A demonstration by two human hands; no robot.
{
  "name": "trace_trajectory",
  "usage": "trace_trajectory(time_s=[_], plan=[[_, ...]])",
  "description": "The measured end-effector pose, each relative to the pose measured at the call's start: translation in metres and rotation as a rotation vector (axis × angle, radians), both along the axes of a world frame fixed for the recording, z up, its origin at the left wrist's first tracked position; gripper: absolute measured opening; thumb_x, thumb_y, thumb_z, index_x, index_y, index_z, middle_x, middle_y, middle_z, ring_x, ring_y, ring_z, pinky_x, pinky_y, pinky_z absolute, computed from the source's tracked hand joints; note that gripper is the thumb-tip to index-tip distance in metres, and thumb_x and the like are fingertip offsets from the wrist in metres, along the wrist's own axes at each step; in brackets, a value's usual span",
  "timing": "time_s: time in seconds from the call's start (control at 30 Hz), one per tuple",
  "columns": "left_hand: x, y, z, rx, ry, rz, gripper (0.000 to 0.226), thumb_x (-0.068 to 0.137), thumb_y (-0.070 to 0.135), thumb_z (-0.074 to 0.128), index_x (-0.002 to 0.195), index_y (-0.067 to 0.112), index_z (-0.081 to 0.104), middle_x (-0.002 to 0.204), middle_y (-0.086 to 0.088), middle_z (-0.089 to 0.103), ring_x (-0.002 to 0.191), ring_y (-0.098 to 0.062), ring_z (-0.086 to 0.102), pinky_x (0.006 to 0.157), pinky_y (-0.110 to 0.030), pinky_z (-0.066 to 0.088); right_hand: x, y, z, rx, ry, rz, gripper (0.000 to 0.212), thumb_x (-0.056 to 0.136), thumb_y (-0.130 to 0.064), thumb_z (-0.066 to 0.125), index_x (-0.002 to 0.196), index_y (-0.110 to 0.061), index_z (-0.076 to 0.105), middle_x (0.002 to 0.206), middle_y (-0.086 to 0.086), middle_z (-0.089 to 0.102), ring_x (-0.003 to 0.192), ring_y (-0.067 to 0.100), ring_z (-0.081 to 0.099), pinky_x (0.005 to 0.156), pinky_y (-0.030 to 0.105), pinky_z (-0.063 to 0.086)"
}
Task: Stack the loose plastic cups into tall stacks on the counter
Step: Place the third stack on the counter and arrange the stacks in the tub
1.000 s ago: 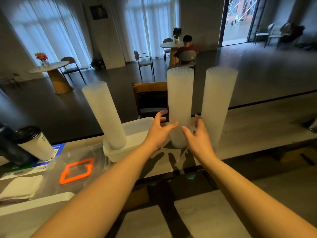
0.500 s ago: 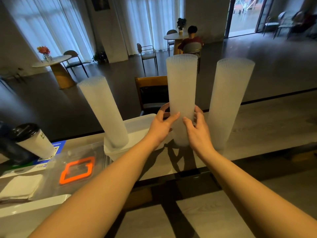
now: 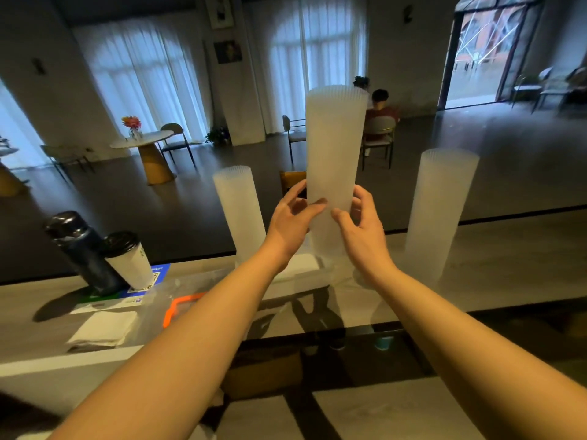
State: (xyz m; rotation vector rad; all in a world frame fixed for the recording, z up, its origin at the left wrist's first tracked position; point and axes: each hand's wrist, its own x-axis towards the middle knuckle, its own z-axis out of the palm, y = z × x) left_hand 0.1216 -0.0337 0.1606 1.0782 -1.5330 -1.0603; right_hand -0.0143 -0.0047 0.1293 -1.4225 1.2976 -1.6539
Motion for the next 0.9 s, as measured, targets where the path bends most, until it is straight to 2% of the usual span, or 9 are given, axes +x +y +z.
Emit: trace_trajectory(time_s=[0.13, 0.23, 0.4, 0.53, 0.63, 0.73, 0.8, 0.9], plan=[[0.021, 0.002, 0.006, 0.017, 0.060, 0.149, 0.041, 0.087, 0.032, 0.073, 0.119, 0.034, 0.048, 0.112, 0.000, 0.064, 0.105, -0.020, 0.065, 0.094, -0.048, 0.055, 0.021, -0.008, 0.012, -0.001, 0.017, 0.078, 0.044, 0.097, -0.025, 0.060, 0.136, -0.035, 0.041, 0.126, -0.006, 0.055, 0.111, 0.007, 0.056, 0.085, 0.027, 0.053], [0.034, 0.001, 0.007, 0.092, 0.109, 0.189, 0.036, 0.087, 0.032, 0.073, 0.111, 0.037, 0.046, 0.116, 0.000, 0.063, 0.109, -0.023, 0.063, 0.097, -0.048, 0.053, 0.032, -0.024, 0.012, 0.022, 0.052, 0.124, 0.047, 0.095, -0.022, 0.063, 0.138, -0.028, 0.044, 0.128, 0.001, 0.054, 0.113, 0.012, 0.056, 0.085, 0.025, 0.051], [0.049, -0.003, -0.005, 0.168, 0.117, 0.187, 0.032, 0.097, 0.027, 0.059, 0.127, 0.027, 0.047, 0.126, 0.000, 0.059, 0.114, -0.019, 0.056, 0.098, -0.043, 0.050, 0.038, -0.046, -0.002, 0.097, 0.108, 0.198, 0.049, 0.095, -0.025, 0.064, 0.140, -0.025, 0.043, 0.121, 0.001, 0.057, 0.109, 0.013, 0.059, 0.092, 0.033, 0.054], [0.054, -0.012, -0.023, 0.197, 0.081, 0.208, 0.029, 0.100, 0.020, 0.054, 0.128, 0.029, 0.051, 0.120, 0.002, 0.058, 0.111, -0.017, 0.055, 0.093, -0.039, 0.053, 0.039, -0.062, -0.020, 0.162, 0.155, 0.233, 0.048, 0.096, -0.032, 0.063, 0.139, -0.027, 0.042, 0.118, -0.004, 0.059, 0.110, 0.014, 0.059, 0.096, 0.039, 0.052], [0.056, -0.019, -0.038, 0.224, 0.118, 0.223, 0.036, 0.101, 0.014, 0.051, 0.133, 0.028, 0.051, 0.113, 0.007, 0.058, 0.106, -0.012, 0.056, 0.091, -0.035, 0.054, 0.037, -0.078, -0.031, 0.191, 0.211, 0.256, 0.051, 0.094, -0.037, 0.065, 0.139, -0.030, 0.043, 0.124, -0.001, 0.058, 0.114, 0.016, 0.058, 0.096, 0.038, 0.051], [0.056, -0.026, -0.048, 0.248, 0.155, 0.241, 0.042, 0.100, 0.011, 0.051, 0.138, 0.029, 0.048, 0.109, 0.012, 0.058, 0.103, -0.008, 0.056, 0.094, -0.036, 0.053, 0.039, -0.093, -0.036, 0.220, 0.207, 0.296, 0.046, 0.094, -0.035, 0.065, 0.135, -0.031, 0.045, 0.118, -0.001, 0.058, 0.110, 0.016, 0.058, 0.094, 0.036, 0.050], [0.057, -0.031, -0.054, 0.252, 0.162, 0.254, 0.047, 0.100, 0.012, 0.052, 0.144, 0.028, 0.044, 0.114, 0.010, 0.059, 0.109, -0.011, 0.057, 0.099, -0.039, 0.052, 0.040, -0.103, -0.040, 0.239, 0.197, 0.317, 0.044, 0.095, -0.032, 0.065, 0.134, -0.031, 0.046, 0.110, -0.002, 0.059, 0.105, 0.014, 0.059, 0.093, 0.034, 0.050], [0.056, -0.037, -0.066, 0.261, 0.146, 0.267, 0.053, 0.100, 0.015, 0.054, 0.149, 0.027, 0.039, 0.132, 0.002, 0.057, 0.124, -0.016, 0.054, 0.105, -0.042, 0.048, 0.039, -0.116, -0.053, 0.265, 0.185, 0.344, 0.045, 0.095, -0.030, 0.064, 0.136, -0.030, 0.049, 0.106, 0.002, 0.062, 0.104, 0.016, 0.061, 0.096, 0.036, 0.050]])
